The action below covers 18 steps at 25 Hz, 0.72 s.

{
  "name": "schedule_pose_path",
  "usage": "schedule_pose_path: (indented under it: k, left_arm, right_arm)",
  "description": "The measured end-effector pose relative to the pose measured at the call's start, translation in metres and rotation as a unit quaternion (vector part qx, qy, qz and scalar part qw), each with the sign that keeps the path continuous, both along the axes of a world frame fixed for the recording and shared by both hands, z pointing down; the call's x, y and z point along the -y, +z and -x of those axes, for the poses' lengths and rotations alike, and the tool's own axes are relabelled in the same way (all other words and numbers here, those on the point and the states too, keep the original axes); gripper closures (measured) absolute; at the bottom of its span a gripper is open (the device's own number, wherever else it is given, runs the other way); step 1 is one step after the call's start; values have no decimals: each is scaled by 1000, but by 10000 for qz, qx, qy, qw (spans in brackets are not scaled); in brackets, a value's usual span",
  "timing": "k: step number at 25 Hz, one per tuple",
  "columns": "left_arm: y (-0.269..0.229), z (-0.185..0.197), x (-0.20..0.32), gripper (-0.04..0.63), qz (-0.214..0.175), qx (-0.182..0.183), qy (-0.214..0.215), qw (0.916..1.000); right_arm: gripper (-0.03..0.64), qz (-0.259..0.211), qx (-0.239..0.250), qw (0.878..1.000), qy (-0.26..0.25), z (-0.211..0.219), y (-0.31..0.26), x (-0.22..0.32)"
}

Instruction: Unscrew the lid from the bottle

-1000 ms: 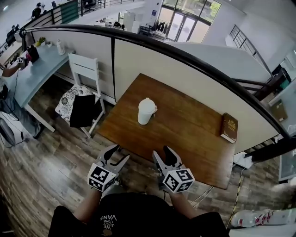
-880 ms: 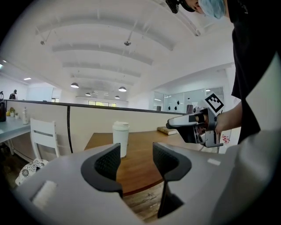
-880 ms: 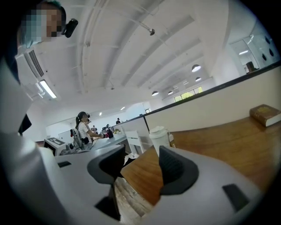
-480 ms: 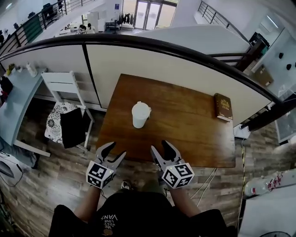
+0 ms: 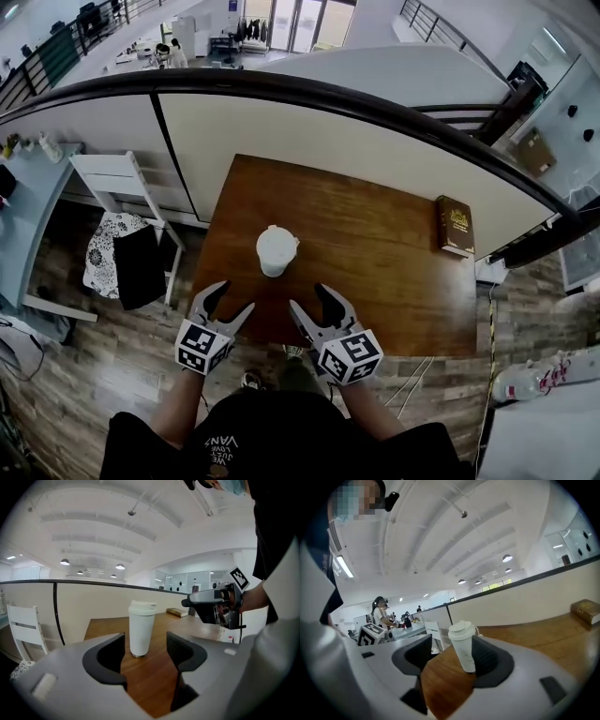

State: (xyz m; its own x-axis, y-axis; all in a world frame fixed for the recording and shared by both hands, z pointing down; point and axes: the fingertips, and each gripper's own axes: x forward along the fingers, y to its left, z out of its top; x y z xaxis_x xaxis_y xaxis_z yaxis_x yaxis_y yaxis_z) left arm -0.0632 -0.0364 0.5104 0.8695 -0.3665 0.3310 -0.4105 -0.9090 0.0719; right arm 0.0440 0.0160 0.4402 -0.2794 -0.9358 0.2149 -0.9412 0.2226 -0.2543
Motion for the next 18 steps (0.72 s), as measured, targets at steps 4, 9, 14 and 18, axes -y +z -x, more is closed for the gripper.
schedule_pose_path:
  k: [4,9,14,18]
  left_arm:
    - [9,-20,14,307,17,35,-51,10000]
    - [30,-42,25,286,39,118,-3,9999]
    - [42,-59,37,278,-11,161,73,9998]
    - [45,-75,47,270,-63,165,174,9997]
  right_arm:
    - [364,4,-118,9992,-371,-6,2,22]
    - [357,54,-164,9971,-734,-13,9,43]
    - [345,-78,-293,9943,-1022,-13,10,64]
    - [324,-269,-405,9910,-1251,-10,3,84]
